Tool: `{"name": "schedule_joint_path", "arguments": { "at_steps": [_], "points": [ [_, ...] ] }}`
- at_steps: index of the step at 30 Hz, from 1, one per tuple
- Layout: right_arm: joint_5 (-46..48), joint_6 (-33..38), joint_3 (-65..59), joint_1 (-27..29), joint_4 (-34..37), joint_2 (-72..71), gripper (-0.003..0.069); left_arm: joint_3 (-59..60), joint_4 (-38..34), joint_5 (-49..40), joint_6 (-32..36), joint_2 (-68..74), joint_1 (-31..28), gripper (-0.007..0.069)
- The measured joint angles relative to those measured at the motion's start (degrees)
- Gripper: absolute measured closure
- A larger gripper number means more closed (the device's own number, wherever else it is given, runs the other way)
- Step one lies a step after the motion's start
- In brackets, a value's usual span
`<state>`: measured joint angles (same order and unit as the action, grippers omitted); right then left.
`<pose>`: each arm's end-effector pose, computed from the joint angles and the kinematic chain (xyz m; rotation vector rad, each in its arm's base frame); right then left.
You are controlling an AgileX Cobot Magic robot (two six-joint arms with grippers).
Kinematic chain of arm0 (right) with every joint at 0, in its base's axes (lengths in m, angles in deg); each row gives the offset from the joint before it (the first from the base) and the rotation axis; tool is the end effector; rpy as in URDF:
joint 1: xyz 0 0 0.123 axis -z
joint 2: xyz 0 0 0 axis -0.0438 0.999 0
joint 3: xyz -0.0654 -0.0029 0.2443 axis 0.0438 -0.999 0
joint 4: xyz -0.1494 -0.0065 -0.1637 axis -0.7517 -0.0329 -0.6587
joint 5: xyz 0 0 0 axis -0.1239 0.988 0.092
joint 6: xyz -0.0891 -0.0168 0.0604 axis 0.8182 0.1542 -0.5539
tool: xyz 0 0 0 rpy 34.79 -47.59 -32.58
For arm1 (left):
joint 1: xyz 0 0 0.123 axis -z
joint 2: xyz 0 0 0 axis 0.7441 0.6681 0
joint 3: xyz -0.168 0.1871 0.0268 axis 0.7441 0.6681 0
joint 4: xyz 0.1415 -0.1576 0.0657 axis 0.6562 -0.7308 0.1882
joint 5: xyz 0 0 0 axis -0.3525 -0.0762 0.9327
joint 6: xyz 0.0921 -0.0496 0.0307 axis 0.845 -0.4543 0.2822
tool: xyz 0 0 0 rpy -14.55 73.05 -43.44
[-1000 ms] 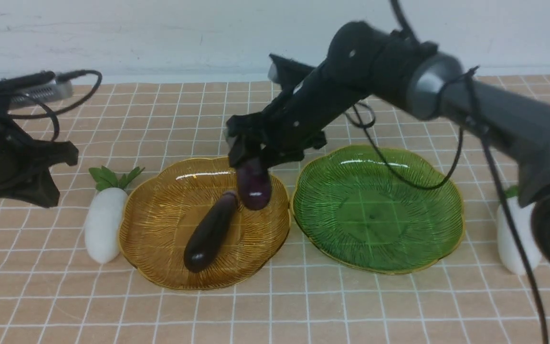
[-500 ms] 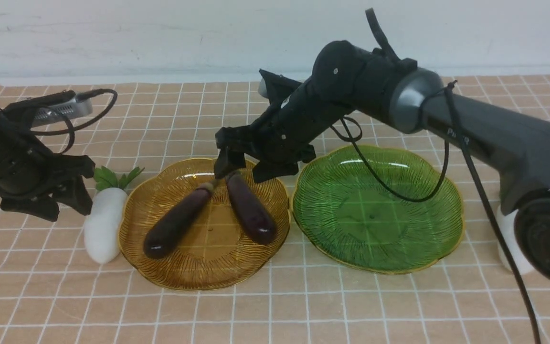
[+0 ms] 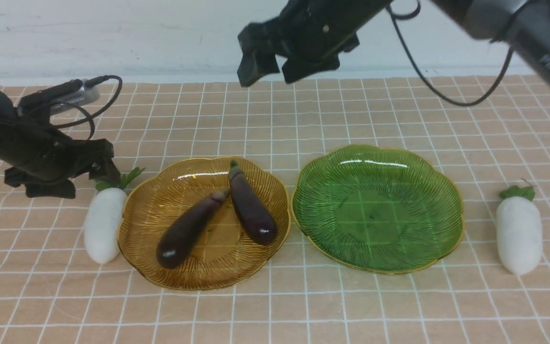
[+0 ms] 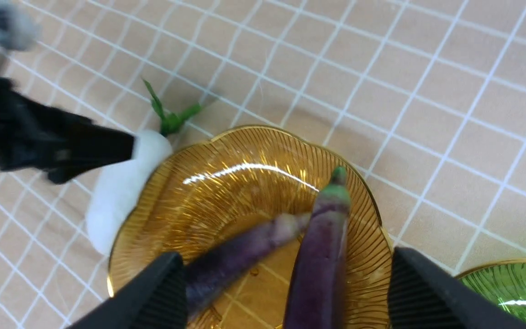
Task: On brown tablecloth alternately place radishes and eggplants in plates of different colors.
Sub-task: 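Pick up the white radish and place it on the plate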
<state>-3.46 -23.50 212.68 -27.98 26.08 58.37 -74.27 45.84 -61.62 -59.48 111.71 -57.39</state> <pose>0.3606 0.2516 0.3044 -0.6220 2.5237 0.6599 0.3699 0.0286 0.1754 -0.3019 2.6637 -0.3869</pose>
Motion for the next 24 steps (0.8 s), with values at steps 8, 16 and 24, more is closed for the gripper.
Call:
{"name": "schedule_joint_path", "arguments": {
  "at_steps": [8,16,24],
  "points": [
    [0.6,-0.12,0.08,0.0,-0.62,-1.01,0.012,-3.71,-1.49,0.2,0.0,5.88,0.01,0.0036],
    [0.6,-0.12,0.08,0.0,-0.86,-1.01,0.012,-3.81,-0.4,0.11,0.0,8.52,0.01,0.0091],
    [0.64,-0.07,0.08,0.0,-1.49,-1.01,0.012,-4.44,0.9,-0.67,-1.48,9.51,-0.28,0.0231]
  ]
}}
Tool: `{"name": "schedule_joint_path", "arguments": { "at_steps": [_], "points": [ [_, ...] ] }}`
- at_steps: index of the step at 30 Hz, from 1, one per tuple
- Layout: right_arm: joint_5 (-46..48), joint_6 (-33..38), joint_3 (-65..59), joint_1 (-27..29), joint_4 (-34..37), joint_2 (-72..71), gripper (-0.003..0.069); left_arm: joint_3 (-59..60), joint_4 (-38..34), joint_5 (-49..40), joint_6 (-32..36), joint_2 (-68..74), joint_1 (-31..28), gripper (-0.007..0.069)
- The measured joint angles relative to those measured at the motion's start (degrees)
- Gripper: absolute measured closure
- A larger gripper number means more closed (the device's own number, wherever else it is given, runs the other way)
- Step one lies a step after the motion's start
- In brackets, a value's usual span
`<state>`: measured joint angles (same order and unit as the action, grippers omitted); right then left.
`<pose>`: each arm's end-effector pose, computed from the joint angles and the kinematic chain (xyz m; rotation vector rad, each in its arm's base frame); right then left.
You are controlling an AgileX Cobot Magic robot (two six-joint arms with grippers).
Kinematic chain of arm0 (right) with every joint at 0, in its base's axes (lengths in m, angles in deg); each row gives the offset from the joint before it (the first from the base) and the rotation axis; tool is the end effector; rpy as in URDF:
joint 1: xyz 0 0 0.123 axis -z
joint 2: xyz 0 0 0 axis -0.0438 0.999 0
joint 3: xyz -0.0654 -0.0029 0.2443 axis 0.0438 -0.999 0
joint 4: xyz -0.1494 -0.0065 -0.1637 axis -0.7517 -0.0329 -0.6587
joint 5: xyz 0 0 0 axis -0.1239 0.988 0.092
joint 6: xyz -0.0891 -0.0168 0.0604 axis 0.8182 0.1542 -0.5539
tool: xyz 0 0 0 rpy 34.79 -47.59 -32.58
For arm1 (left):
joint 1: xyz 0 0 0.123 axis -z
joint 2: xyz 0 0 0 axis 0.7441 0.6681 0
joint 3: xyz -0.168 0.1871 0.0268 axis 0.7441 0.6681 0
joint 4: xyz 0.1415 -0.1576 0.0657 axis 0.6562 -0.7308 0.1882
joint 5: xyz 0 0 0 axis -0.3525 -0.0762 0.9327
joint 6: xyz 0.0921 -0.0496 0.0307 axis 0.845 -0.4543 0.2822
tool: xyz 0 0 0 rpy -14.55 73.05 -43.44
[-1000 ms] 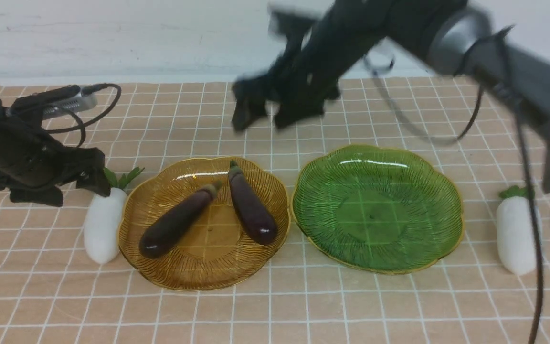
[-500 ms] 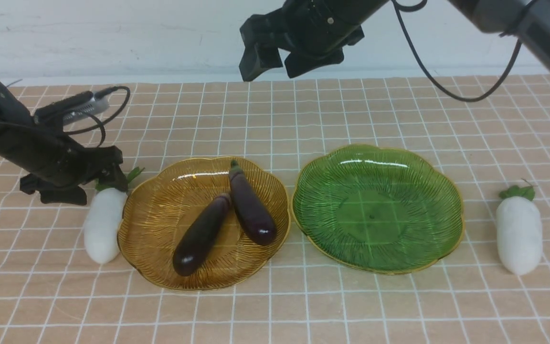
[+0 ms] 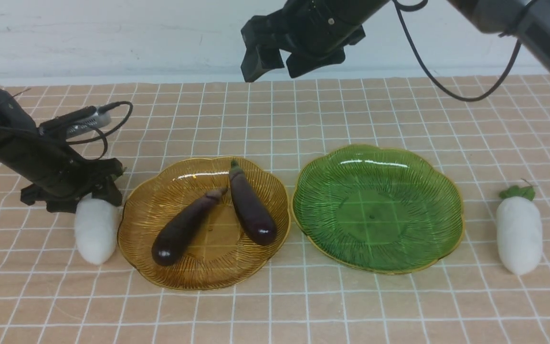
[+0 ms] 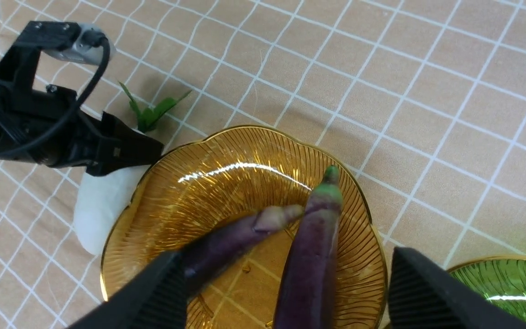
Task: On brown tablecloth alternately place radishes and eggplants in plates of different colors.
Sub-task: 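Pick up the white radish and place it on the plate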
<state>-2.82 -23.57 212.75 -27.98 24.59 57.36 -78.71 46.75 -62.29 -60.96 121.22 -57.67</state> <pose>0.3584 0.2474 0.3109 -0.6255 2.5147 0.6273 0.3872 0.0340 0.1305 -0.3570 2.7605 -0.3968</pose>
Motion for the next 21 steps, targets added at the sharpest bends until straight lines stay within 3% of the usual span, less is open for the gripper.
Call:
{"name": "schedule_joint_path", "arguments": {
  "at_steps": [6,12,16,21],
  "points": [
    [0.28,0.01,0.0,0.07,-7.15,-0.79,0.012,-6.32,4.6,-6.48,-1.04,-4.98,-1.95,0.0268],
    [0.47,0.01,-0.05,2.11,-15.99,-5.13,0.0125,-12.54,-0.22,-11.7,0.82,-11.36,1.14,0.0271],
    [0.37,-1.47,-2.04,5.97,-21.79,-10.22,0.0152,-16.04,-6.44,-12.72,4.71,-13.8,12.97,0.0271],
    [0.37,-5.83,-17.89,15.43,-23.35,-21.11,0.0186,-16.43,-7.67,-6.65,5.09,-10.15,30.94,0.0272]
  ]
}}
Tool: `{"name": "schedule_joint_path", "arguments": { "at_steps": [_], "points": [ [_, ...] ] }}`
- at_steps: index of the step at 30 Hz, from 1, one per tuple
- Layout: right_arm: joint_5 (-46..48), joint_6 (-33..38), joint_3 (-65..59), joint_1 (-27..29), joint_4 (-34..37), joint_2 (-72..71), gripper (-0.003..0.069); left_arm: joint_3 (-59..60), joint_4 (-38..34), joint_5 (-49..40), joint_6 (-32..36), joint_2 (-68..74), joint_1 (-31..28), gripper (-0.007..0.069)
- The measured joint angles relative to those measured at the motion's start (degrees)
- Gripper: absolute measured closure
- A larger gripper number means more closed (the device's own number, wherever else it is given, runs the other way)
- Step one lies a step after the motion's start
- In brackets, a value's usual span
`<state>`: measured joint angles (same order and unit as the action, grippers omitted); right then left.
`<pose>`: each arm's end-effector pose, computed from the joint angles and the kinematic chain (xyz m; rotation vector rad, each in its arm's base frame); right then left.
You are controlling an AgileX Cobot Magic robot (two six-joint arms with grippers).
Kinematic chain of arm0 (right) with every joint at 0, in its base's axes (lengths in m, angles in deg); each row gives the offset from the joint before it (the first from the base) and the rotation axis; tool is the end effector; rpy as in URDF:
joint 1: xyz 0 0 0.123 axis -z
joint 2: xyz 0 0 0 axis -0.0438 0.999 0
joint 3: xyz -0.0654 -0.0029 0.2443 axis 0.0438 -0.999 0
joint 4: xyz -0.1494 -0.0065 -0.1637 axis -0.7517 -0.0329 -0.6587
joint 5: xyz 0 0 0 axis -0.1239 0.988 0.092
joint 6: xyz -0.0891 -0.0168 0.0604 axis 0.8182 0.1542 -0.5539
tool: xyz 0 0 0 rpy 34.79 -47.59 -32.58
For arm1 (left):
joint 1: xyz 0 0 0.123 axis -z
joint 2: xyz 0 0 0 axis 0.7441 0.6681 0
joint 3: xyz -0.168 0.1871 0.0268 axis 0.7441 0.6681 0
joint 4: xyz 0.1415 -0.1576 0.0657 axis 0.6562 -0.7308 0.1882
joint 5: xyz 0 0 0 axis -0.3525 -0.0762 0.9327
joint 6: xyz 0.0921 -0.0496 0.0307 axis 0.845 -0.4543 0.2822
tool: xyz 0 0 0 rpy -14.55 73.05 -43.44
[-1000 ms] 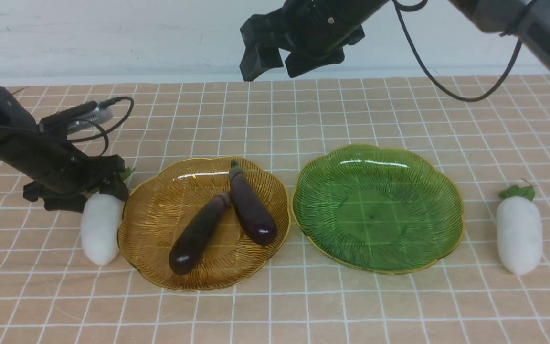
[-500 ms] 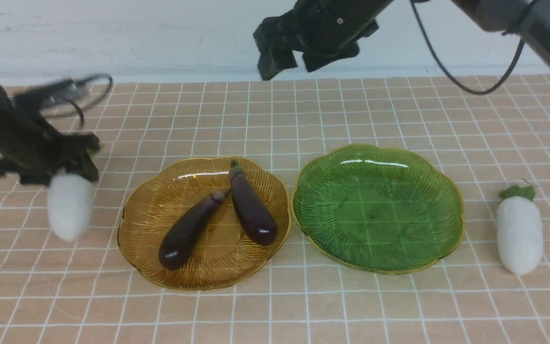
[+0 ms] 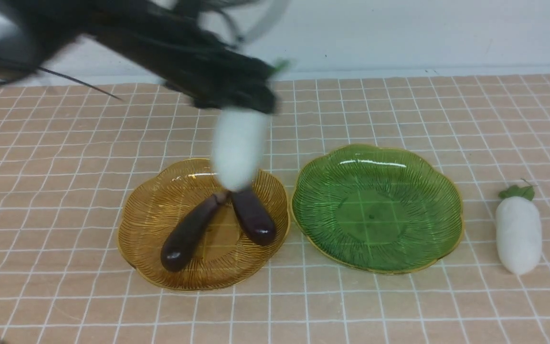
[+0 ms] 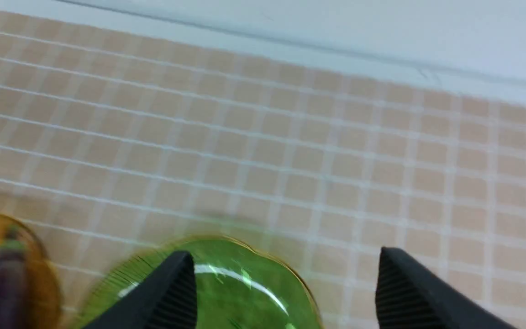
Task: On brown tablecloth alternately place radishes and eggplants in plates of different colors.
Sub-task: 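Pick up the white radish and place it on the plate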
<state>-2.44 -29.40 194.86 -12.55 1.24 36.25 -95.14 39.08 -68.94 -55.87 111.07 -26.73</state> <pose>0.3465 0.0824 0.3701 -0.1455 2.4838 0.0383 0.3585 -0.1878 0.2777 0.5069 2.4062 -0.7267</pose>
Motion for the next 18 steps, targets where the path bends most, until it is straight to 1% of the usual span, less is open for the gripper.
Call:
{"name": "schedule_joint_path", "arguments": {
  "at_steps": [1,4,6,7,9,15,17,18],
  "points": [
    [0.0,-0.24,-4.72,1.67,0.01,-2.26,0.0189,0.0,0.06,3.25,0.12,1.72,3.41,0.0272],
    [-0.07,-0.45,-13.61,5.47,0.01,-7.14,0.0192,0.0,0.06,11.83,0.23,6.43,9.66,0.0272],
    [-0.07,-0.8,-19.33,7.69,0.01,-9.57,0.0192,0.0,0.0,14.59,0.23,8.53,11.41,0.027],
    [-0.07,-1.29,-22.77,9.56,0.01,-10.72,0.0192,0.0,-0.04,15.32,0.23,8.98,11.79,0.027],
    [-0.19,-1.76,-26.89,11.52,0.01,-11.5,0.0192,0.0,-0.12,16.62,0.23,10.21,12.22,0.0266],
    [-0.69,-3.26,-36.02,14.8,0.01,-10.82,0.0192,0.0,-1.64,18.47,0.23,13.54,12.06,0.0207],
    [-0.88,-3.42,-38.19,15.06,0.01,-9.88,0.0192,0.0,-2.06,18.85,0.23,14.06,11.76,0.0165],
    [-1.15,-3.48,-38.99,15.06,0.1,-9.4,0.0192,0.0,-2.34,19.17,0.23,14.22,11.76,0.0127]
  ]
}}
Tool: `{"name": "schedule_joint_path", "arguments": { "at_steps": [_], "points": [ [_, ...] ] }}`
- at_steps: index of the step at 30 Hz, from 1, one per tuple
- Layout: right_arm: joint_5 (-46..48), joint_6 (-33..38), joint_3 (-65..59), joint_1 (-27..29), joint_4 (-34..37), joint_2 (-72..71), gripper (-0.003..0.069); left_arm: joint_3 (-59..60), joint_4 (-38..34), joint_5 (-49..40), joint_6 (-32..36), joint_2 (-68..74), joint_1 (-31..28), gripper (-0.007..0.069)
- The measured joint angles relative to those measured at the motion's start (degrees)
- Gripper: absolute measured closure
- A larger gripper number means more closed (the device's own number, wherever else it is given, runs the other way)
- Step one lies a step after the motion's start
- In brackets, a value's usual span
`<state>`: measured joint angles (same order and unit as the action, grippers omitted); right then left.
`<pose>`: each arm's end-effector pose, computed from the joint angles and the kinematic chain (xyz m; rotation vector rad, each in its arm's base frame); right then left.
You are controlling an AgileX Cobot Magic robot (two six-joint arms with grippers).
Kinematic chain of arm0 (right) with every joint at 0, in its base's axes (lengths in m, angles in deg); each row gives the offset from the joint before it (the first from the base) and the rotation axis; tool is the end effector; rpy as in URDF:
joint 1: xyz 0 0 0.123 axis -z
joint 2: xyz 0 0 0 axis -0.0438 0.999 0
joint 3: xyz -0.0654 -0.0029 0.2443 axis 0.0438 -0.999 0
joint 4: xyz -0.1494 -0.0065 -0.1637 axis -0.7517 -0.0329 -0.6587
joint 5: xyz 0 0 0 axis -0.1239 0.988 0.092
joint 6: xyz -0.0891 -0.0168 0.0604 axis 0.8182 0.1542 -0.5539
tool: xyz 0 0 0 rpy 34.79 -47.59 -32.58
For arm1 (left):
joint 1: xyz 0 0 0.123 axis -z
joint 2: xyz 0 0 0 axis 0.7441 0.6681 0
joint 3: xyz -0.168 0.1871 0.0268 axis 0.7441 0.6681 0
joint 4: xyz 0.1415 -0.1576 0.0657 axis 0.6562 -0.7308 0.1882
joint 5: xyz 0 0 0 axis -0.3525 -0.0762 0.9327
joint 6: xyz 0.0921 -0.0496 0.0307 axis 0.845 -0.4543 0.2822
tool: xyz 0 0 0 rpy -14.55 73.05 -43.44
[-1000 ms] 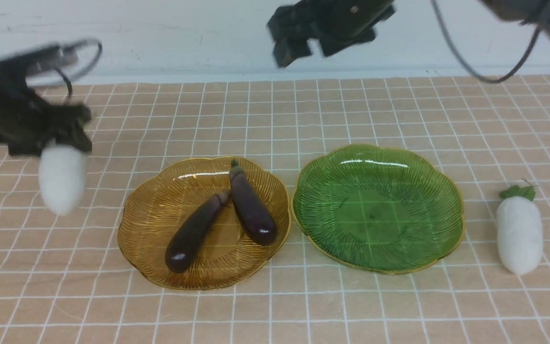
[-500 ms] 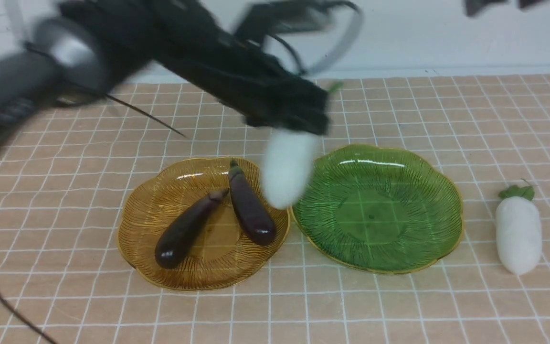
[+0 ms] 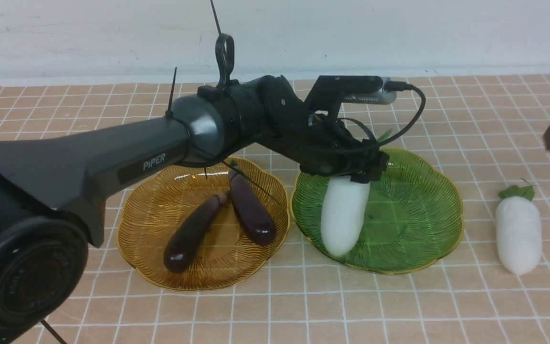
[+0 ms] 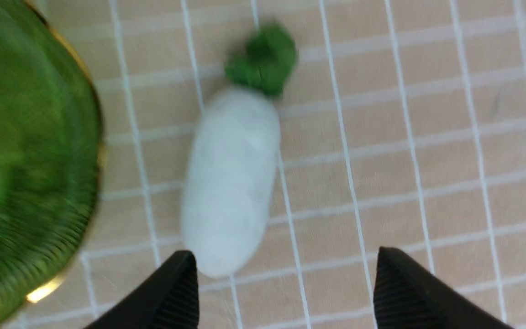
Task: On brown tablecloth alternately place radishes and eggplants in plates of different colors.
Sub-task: 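Pick up the white radish and place it on the plate, then place the white radish on the plate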
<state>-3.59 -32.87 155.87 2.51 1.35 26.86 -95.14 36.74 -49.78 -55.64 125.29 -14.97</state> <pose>0.2896 -0.0102 0.2501 0.2676 2.9684 -0.1202 0.3666 -0.2761 0.1900 0.5312 2.3715 -0.7366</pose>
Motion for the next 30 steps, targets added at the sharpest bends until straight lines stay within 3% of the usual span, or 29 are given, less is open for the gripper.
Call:
{"name": "schedule_joint_path", "arguments": {
  "at_steps": [4,9,13,16,19,22,30],
  "points": [
    [-3.47,-0.87,-1.07,0.0,1.44,2.58,0.0192,0.0,-0.28,0.32,0.0,0.05,-0.05,0.0005],
    [-9.38,-1.81,-1.07,0.0,1.82,7.33,0.0192,0.05,-0.31,-2.13,0.0,-1.3,-1.21,-0.0019],
    [-12.51,-2.45,-1.07,0.16,1.82,11.79,0.0192,0.05,-0.15,-6.13,0.0,-5.93,-4.09,0.0102],
    [-14.07,-2.59,-1.07,0.34,2.15,15.99,0.0192,0.0,0.72,-11.95,0.0,-11.64,-8.18,0.0372],
    [-15.3,-2.8,-0.82,0.36,4.5,18.74,0.0191,0.0,3.49,-16.77,0.1,-14.84,-11.12,0.0576],
    [-14.98,-2.25,-0.23,0.36,5.68,19.48,0.0188,0.0,5.47,-21.39,0.1,-15.91,-12.38,0.0624],
    [-13.07,0.05,1.19,0.65,6.31,20.0,0.0216,0.0,7.06,-25.72,0.05,-15.95,-12.53,0.0628]
  ]
}}
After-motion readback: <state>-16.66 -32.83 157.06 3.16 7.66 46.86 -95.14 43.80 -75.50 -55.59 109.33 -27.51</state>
